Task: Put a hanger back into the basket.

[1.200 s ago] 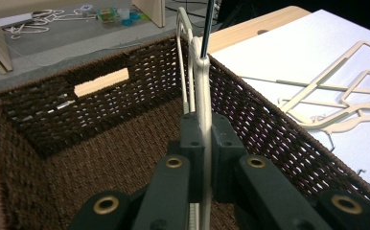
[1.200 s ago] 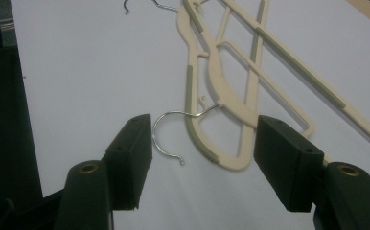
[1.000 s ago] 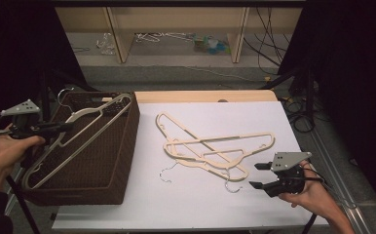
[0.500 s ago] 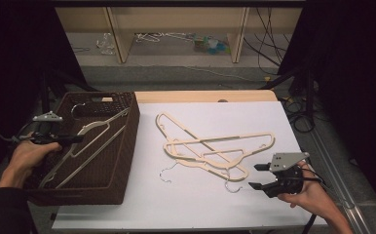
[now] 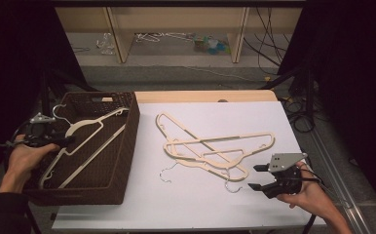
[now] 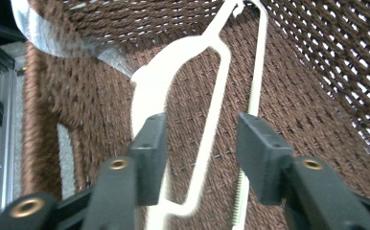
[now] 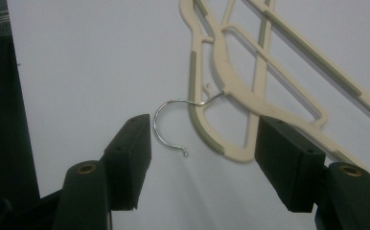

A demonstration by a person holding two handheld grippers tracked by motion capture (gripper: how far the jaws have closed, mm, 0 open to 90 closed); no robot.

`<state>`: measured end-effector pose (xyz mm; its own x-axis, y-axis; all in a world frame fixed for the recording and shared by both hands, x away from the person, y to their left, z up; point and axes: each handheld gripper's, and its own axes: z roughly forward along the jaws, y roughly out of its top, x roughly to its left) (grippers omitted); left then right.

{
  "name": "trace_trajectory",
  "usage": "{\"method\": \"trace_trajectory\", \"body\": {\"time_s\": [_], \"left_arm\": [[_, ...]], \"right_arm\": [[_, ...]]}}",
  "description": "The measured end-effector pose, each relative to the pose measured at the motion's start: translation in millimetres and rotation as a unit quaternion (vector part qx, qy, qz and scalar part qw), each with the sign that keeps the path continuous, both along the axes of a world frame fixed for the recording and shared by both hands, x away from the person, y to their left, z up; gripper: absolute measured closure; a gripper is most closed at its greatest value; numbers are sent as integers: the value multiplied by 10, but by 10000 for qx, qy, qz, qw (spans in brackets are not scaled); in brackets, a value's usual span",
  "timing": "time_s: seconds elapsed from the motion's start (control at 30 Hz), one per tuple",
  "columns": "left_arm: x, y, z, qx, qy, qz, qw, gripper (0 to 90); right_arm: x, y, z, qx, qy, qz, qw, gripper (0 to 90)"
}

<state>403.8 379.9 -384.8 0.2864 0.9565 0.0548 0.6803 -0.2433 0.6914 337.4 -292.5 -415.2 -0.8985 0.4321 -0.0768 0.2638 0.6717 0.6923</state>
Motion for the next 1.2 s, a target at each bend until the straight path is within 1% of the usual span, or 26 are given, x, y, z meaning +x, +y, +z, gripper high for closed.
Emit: {"method": "trace_trajectory", "body": {"time_s": [0.07, 0.1, 0.13, 0.17, 0.23, 0.27, 0.3, 0.33, 0.37, 0.43, 0.5, 0.53, 0.57, 0.6, 0.67, 0.7, 0.8, 0.83, 0.87, 0.9, 0.97, 1.0, 1.1, 1.13, 1.17, 1.2], "left_arm": [[-26, -11, 22, 44, -42, -20, 10000, 509], [-93, -42, 87, 30, -138, -147, 9998, 514], [-93, -42, 87, 30, -138, -147, 9998, 515], [-176, -119, 163, -5, -269, -297, 9992, 511], [-228, -170, 204, -34, -307, -358, 9989, 505], [-333, -292, 280, -140, -464, -531, 9974, 481], [-333, -292, 280, -140, -464, -531, 9974, 466], [-393, -377, 307, -293, -596, -544, 9963, 466], [-514, -560, 345, -632, -791, -653, 9927, 432], [-640, -747, 370, -905, -918, -829, 9882, 403], [-764, -947, 379, -1086, -1006, -1111, 9827, 381], [-764, -947, 379, -1086, -1006, -1111, 9827, 369], [-820, -1043, 381, -1132, -1013, -1272, 9802, 354], [-923, -1248, 375, -1193, -1082, -1494, 9756, 344], [-1010, -1454, 361, -1282, -1166, -1685, 9704, 323], [-1042, -1551, 341, -1375, -1221, -1806, 9662, 314], [-1145, -1824, 236, -1707, -1180, -2092, 9556, 298], [-1145, -1824, 236, -1707, -1180, -2092, 9556, 282], [-1176, -1904, 192, -1763, -1164, -2143, 9536, 282], [-1221, -2044, 90, -1720, -1193, -2291, 9506, 275], [-1241, -2107, 35, -1669, -1217, -2336, 9501, 255], [-1261, -2197, -70, -1673, -1164, -2511, 9463, 253], [-1281, -2252, -150, -1711, -1132, -2546, 9450, 229], [-1297, -2290, -218, -1665, -1187, -2545, 9452, 226], [-1309, -2302, -247, -1664, -1212, -2572, 9442, 221], [-1323, -2307, -267, -1612, -1184, -2608, 9445, 216]], "right_arm": [[-2, 0, 0, -2, 15, -19, 10000, 384], [1, -2, -3, -3, 16, -10, 10000, 384], [1, -2, -3, -3, 16, -10, 10000, 384], [4, -4, -8, -4, 11, -7, 10000, 384], [6, -5, -8, -10, 18, -8, 10000, 384], [8, -4, -11, -7, 16, -18, 10000, 383], [8, -3, -13, -5, 8, -20, 10000, 383], [8, -3, -13, -5, 8, -20, 10000, 383], [8, -2, -21, 41, -27, -31, 10000, 382], [3, -4, -23, 45, -22, -64, 10000, 380], [7, -7, -24, 39, -20, -69, 10000, 375], [7, -7, -24, 39, -20, -69, 10000, 375], [8, -11, -23, 56, -35, -97, 9999, 368], [11, -13, -28, 89, -73, -100, 9999, 363], [17, -21, -33, 133, -107, -181, 9997, 334], [21, -24, -37, 134, -129, -251, 9995, 313], [39, -35, -43, 247, -246, -475, 9983, 286], [43, -40, -41, 293, -289, -569, 9975, 263], [43, -40, -41, 293, -289, -569, 9975, 263], [44, -60, -30, 419, -322, -732, 9959, 258], [48, -79, -24, 510, -371, -809, 9947, 256], [45, -84, -22, 527, -391, -841, 9943, 253], [38, -85, -20, 534, -350, -872, 9941, 252], [40, -78, -25, 504, -410, -863, 9942, 252], [34, -68, -28, 483, -339, -864, 9945, 252], [42, -62, -31, 482, -393, -839, 9945, 252]]}}
